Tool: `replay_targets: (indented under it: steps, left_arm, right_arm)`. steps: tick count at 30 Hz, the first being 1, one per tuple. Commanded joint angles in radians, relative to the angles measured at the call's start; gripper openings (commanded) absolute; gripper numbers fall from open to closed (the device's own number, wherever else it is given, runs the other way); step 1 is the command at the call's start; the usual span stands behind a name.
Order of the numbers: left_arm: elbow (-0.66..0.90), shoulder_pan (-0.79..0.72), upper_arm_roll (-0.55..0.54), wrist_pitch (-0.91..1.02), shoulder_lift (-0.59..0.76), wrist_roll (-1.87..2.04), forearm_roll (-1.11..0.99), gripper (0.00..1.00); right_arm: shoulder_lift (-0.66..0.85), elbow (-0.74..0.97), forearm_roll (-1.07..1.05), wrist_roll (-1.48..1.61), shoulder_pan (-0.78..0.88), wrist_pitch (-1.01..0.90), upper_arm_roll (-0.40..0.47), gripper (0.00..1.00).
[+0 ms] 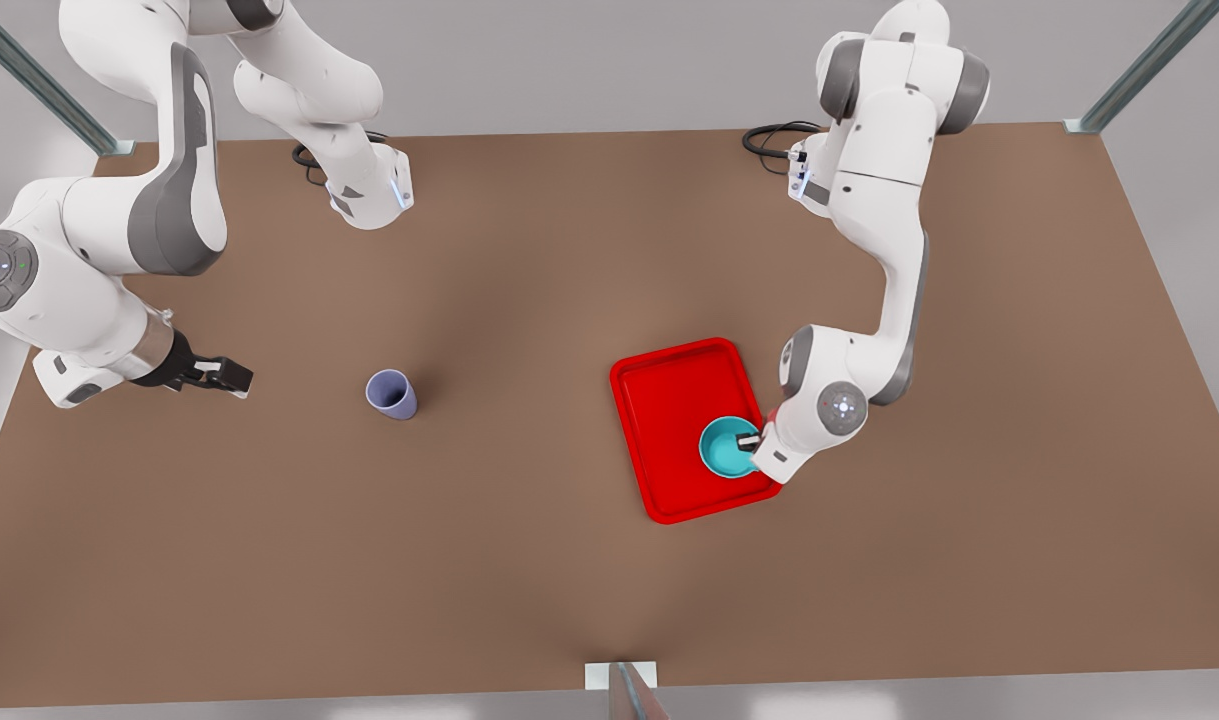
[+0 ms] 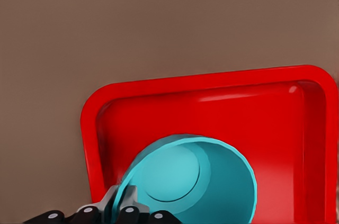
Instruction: Place the bowl on the tray with the left arm and the cup on the tray with the right arm
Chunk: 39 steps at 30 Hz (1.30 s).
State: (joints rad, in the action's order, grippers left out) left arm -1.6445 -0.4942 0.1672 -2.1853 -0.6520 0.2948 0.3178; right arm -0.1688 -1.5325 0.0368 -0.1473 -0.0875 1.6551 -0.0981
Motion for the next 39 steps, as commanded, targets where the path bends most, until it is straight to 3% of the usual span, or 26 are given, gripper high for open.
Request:
replay_targets:
  steps: [1,5,6,9,11,13,16,23,29,34,39]
  left_arm:
    - [0.000,0.000,0.000,-0.005,0.000,-0.002,0.060,1.00]
    - [0.002,0.005,0.009,-0.002,0.009,-0.014,0.046,1.00]
    - [0.032,0.020,0.023,0.038,0.038,-0.019,-0.080,1.00]
    - [0.038,0.054,0.064,0.278,0.271,-0.020,-0.436,1.00]
    - [0.078,0.100,0.052,0.518,0.379,-0.210,-0.434,1.00]
    - [0.184,0.216,-0.060,0.740,0.391,-0.351,-0.431,1.00]
    - [0.198,0.223,-0.052,0.860,0.445,-0.459,-0.393,1.00]
    - [0.189,0.223,-0.029,0.869,0.433,-0.457,-0.335,1.00]
    - [0.190,0.223,-0.012,0.848,0.451,-0.444,-0.305,1.00]
    - [0.189,0.223,0.020,0.795,0.445,-0.436,-0.344,1.00]
    - [0.189,0.223,0.020,0.795,0.439,-0.436,-0.344,1.00]
  right_arm:
    - [0.000,0.000,0.000,0.000,0.000,0.000,0.000,1.00]
    - [-0.001,-0.003,0.000,0.000,0.000,0.002,0.000,1.00]
    - [-0.001,-0.003,0.000,0.000,0.000,0.002,0.000,1.00]
    - [-0.001,-0.003,0.000,0.000,-0.002,0.000,0.000,1.00]
    - [-0.003,-0.003,0.000,0.002,0.000,0.002,0.000,1.00]
    - [-0.009,-0.003,0.000,0.002,-0.002,0.008,0.000,1.00]
    - [-0.018,-0.005,0.000,0.003,-0.002,0.018,0.000,1.00]
    - [-0.041,-0.253,0.002,0.034,-0.006,0.281,-0.002,1.00]
    - [0.058,-0.417,0.000,0.018,0.003,0.298,-0.115,1.00]
    - [0.049,-0.555,-0.072,0.018,0.005,0.455,-0.120,1.00]
    - [0.029,-0.603,-0.075,0.017,0.018,0.479,-0.144,1.00]
